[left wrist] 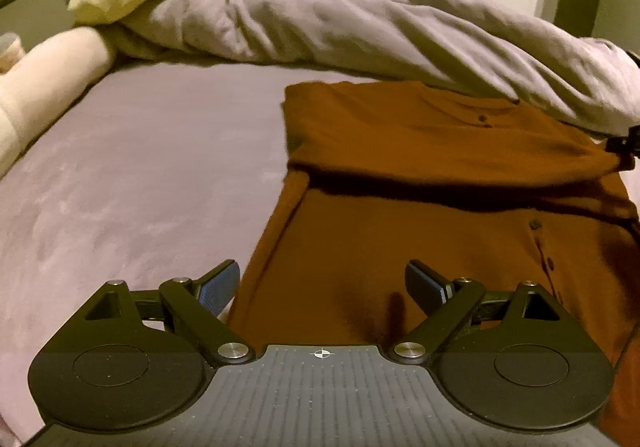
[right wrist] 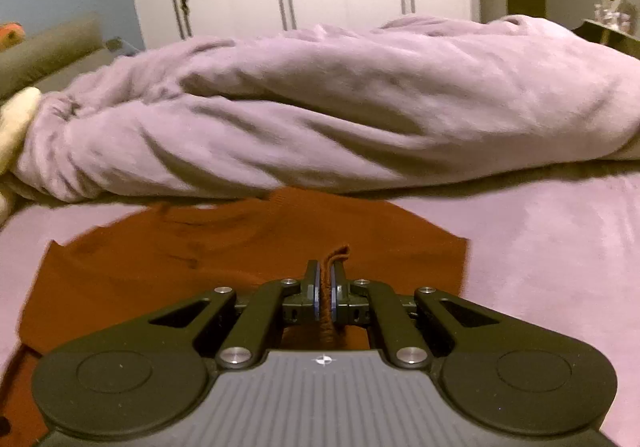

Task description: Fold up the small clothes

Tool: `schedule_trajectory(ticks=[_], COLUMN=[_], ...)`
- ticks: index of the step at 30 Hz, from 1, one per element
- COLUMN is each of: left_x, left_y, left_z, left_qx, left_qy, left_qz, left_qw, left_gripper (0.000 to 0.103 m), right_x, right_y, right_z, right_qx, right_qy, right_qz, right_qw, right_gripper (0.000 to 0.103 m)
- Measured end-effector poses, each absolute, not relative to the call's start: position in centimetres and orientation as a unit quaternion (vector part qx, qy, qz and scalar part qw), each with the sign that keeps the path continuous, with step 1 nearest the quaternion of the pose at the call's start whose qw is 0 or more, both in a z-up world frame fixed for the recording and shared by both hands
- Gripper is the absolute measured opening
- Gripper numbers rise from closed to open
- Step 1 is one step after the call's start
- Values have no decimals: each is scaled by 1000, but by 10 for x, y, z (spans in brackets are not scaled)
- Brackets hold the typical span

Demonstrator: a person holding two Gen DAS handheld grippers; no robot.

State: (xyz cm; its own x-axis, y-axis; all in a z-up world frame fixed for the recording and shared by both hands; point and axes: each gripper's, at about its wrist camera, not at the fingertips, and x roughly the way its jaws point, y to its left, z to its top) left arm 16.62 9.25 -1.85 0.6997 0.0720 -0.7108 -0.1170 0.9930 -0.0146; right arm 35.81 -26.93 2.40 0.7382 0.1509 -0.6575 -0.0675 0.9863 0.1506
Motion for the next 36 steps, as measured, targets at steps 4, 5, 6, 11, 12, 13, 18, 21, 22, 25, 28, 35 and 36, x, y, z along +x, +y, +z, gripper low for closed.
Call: schedule_trajectory(ticks=[4,5,6,11,12,13,18,21,22,25,28,35,36], left_x=[186,192,198,222,226,231,250,262,266,273,282,298,298], left_y=[88,87,86,82,81,80,76,76,76,76,76,80,82], left_z=[-16,-16,-16,-17,-17,-17,-20,-25,-25,-22,-22,-41,-41], left_qx=[-15,-13,-11,0,4,8,11,15,17,21,30,50,46], left_qy=[380,378,376,374,374,372,375,384,385,375,369,395,398], left_qz=[52,53,53,54,52,51,46,51,53,58,67,81,80], left_qw=[923,924,925,926,926,927,926,922,921,925,926,914,913], left_gripper=[94,94,94,94,94,94,94,94,94,94,94,94,94], right_x=[358,359,358,360,358,358,359,361,361,360,350,344,347], right_y=[-286,-290,-293,-318,-324,-328,-339,-328,-322,-307,-298,-286,-284], right_z=[12,9,7,-4,-5,-6,-16,-22,-22,-18,-5,-15,-21], right_qx=[44,42,36,69,97,119,181,176,156,108,49,-84,-94], right_qy=[354,354,353,372,377,384,406,416,414,396,357,341,355], right_qz=[31,26,18,9,25,41,81,99,98,106,78,8,1], right_qw=[934,934,935,926,921,915,892,886,891,905,929,936,930], right_gripper=[3,3,0,1,7,25,44,38,17,4,4,4,4])
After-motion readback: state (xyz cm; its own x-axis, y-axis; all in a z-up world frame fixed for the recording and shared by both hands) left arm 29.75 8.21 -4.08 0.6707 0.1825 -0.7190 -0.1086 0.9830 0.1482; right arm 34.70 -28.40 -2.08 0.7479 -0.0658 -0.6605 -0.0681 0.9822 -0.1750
